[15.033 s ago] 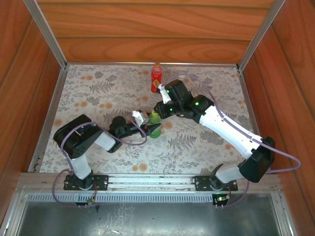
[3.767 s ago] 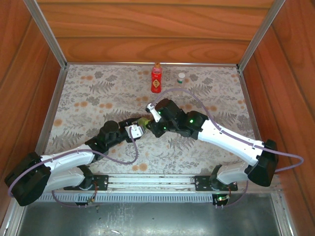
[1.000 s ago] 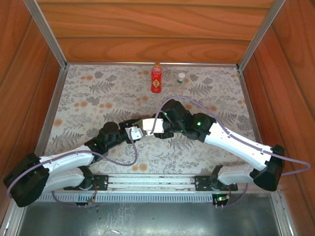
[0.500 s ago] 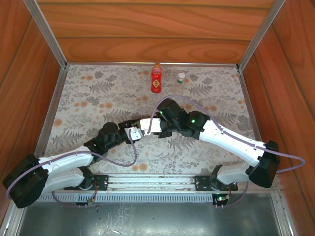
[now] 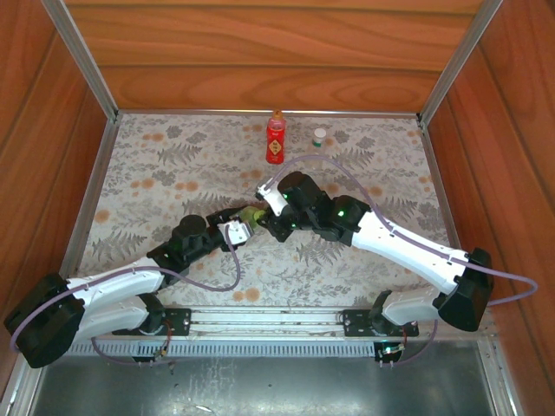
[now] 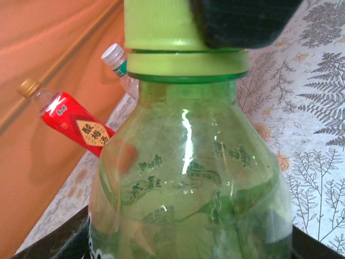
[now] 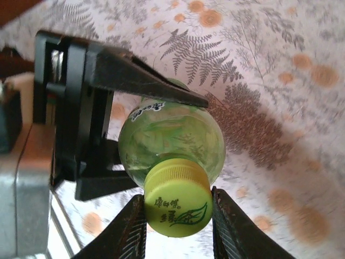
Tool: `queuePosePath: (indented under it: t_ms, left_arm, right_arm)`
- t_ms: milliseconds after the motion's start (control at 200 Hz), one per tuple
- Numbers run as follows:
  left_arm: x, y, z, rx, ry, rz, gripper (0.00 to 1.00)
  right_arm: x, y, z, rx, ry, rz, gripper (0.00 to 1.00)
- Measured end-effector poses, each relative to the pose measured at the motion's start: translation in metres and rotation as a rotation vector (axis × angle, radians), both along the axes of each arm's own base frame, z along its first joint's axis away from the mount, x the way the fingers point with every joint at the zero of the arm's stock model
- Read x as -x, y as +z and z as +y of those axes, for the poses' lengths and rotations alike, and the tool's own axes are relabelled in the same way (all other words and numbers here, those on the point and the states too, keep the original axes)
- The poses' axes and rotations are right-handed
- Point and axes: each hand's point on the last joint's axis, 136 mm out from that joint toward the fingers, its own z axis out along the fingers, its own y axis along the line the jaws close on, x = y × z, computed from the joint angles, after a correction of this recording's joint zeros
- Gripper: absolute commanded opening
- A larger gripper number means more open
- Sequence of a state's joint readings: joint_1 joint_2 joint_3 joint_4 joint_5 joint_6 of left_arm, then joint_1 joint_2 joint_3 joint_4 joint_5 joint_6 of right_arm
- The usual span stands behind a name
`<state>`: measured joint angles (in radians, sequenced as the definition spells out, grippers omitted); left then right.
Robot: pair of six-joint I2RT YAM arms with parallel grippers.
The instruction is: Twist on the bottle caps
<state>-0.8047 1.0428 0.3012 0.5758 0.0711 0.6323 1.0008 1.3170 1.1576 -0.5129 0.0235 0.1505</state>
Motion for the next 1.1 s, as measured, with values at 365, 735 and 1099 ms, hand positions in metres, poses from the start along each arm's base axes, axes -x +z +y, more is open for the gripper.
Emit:
queuePosePath:
  t_ms: [365, 735, 1099]
  left_arm:
    - [0.001, -0.003, -0.001, -0.009, -0.011, 0.005, 0.58]
    - [0.002, -0.005, 0.000, -0.018, -0.011, 0.010, 0.58]
    - [0.002, -0.005, 0.000, -0.018, -0.011, 0.009, 0.58]
  right_arm:
    - [0.010, 0.012, -0.010, 0.031, 0.267, -0.294, 0.65]
    - [0.009, 0.031, -0.012, 0.315, 0.742, -0.763, 0.58]
    - [0.005, 0.003, -0.004, 0.429, 0.906, -0.766, 0.47]
